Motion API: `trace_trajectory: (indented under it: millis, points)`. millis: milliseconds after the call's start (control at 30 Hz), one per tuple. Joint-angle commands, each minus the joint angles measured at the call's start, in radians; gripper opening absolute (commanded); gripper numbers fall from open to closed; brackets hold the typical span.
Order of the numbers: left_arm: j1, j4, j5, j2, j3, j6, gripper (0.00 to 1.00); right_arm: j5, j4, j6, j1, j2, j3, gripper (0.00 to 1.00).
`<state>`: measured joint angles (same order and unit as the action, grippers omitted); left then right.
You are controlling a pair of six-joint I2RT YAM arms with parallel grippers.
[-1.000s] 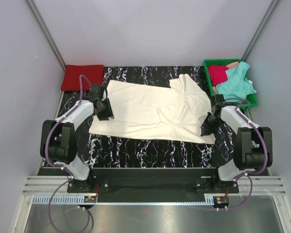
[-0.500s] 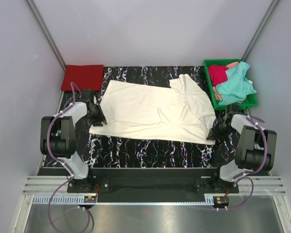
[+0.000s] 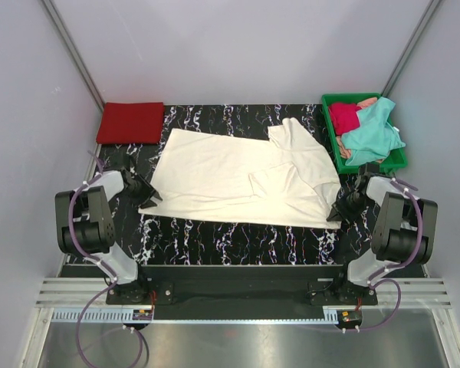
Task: Fold and stack the t-shirts
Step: Fold the tshirt
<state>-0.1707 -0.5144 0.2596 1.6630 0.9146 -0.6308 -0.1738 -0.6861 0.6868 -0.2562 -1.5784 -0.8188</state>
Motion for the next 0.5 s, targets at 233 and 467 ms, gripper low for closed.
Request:
trace_trajectory:
  millis: [233, 467]
  points:
    - [-0.065, -0.133, -0.181, -0.183, -0.241, -0.050, 0.40, 0.123, 0.045, -0.050, 0.150, -0.089, -0.006, 0.00]
    - [-0.095, -0.197, -0.234, -0.370, -0.258, -0.072, 0.46, 0.155, 0.008, -0.110, 0.173, -0.020, 0.021, 0.00]
